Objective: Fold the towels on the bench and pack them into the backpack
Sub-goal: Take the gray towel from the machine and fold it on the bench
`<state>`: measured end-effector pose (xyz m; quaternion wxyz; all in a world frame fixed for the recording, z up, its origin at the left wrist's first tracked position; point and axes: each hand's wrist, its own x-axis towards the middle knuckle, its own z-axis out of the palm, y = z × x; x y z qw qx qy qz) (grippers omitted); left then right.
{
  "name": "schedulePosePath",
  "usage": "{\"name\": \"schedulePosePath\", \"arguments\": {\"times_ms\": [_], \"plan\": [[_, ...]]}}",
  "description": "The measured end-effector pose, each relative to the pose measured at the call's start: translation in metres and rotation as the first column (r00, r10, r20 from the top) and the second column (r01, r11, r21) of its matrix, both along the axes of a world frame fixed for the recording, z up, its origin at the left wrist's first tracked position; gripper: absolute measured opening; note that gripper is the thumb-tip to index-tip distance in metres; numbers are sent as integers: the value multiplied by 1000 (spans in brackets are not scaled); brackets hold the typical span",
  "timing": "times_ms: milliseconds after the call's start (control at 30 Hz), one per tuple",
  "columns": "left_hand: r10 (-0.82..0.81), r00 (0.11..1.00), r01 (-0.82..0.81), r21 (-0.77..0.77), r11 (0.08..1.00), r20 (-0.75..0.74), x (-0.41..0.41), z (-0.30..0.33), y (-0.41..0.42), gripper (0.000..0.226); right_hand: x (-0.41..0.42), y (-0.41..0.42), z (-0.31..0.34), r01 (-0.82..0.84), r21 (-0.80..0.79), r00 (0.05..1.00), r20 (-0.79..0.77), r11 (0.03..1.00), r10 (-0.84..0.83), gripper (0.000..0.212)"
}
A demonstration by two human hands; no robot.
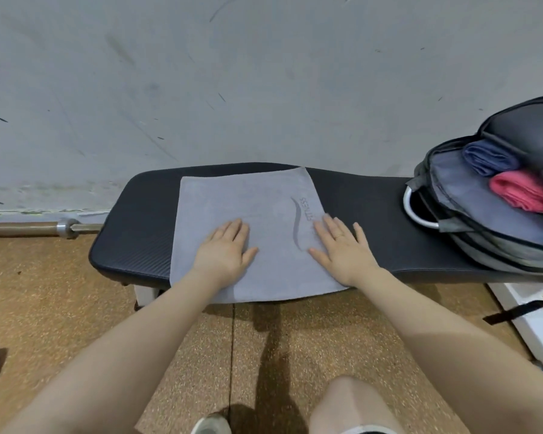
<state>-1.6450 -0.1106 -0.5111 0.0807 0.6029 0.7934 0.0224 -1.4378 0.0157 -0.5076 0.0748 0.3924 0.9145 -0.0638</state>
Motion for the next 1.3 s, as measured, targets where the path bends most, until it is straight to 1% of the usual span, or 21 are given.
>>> {"name": "schedulePosePath", "arguments": {"times_ms": [33, 67, 133, 167, 233, 300, 367, 433, 500, 633, 700, 767, 800, 833, 900, 1000, 1067, 1133, 1233, 1267, 1300], "plan": [[18, 1000, -18, 12, 1000, 7, 2, 1, -6, 60, 0, -4, 3, 1, 48, 999, -42, 999, 1, 61], [10, 1000, -9, 60, 998, -2, 5, 2, -12, 59, -1, -10, 6, -37, 127, 991, -125, 991, 53, 56], [-83, 995, 91, 187, 978, -52, 12, 0, -23, 48, -3, -23, 9, -171, 281, 930, -271, 944, 249, 36], [-125, 987, 145, 226, 963, -102, 16, -3, -29, 37, -1, -30, 9, -233, 309, 895, -302, 922, 327, 32], [-203, 968, 234, 245, 941, -146, 25, -5, -40, 27, 4, -40, 8, -376, 241, 875, -226, 895, 428, 42], [-241, 957, 273, 217, 937, -162, 30, -9, -49, 34, 10, -44, 3, -451, 195, 871, -119, 871, 477, 52], [-218, 959, 250, 180, 951, -183, 33, -11, -56, 49, 14, -43, -2, -477, 226, 869, -19, 849, 494, 56], [-197, 958, 232, 160, 960, -206, 36, -16, -57, 66, 14, -42, -5, -463, 263, 874, -25, 846, 486, 62], [-164, 958, 198, 129, 972, -237, 41, -18, -57, 83, 14, -45, -4, -445, 260, 881, -46, 857, 471, 62], [-144, 956, 182, 132, 974, -254, 42, -16, -53, 90, 18, -47, 1, -432, 198, 883, -104, 880, 457, 46], [-157, 965, 186, 126, 975, -211, 39, -9, -53, 84, 20, -46, 3, -419, 145, 894, -109, 897, 435, 39], [-185, 980, 193, 120, 974, -76, 34, -6, -55, 60, 22, -45, 7, -407, 92, 901, -124, 909, 416, 30], [-188, 982, 190, 105, 976, -26, 32, -3, -56, 49, 23, -43, 9, -392, 58, 905, -155, 918, 397, 24], [-180, 984, 180, 101, 979, -7, 30, -1, -58, 44, 24, -40, 11, -364, 14, 913, -193, 931, 359, 19], [-120, 993, 121, 79, 989, -19, 27, 7, -60, 43, 26, -37, 18, -277, -82, 933, -262, 957, 247, 13], [36, 993, -26, 83, 996, -115, 18, 16, -67, 38, 28, -30, 29, -183, -126, 942, -305, 975, 138, 3], [170, 981, -162, 83, 983, -98, 7, 20, -74, 33, 29, -25, 33, -140, -149, 947, -308, 979, 88, 11], [261, 964, -264, 63, 963, 49, -1, 24, -80, 30, 29, -21, 39, -96, -230, 937, -350, 968, 9, 15], [235, 922, -267, 67, 961, 309, -9, 25, -85, 29, 29, -19, 45, -41, -315, 910, -403, 948, -94, 17], [205, 921, -241, 69, 968, 331, -11, 25, -88, 29, 30, -18, 46, -35, -320, 902, -418, 947, -108, 17], [171, 934, -199, 60, 978, 313, -11, 26, -90, 28, 32, -17, 46, -30, -326, 899, -423, 945, -117, 16]]}}
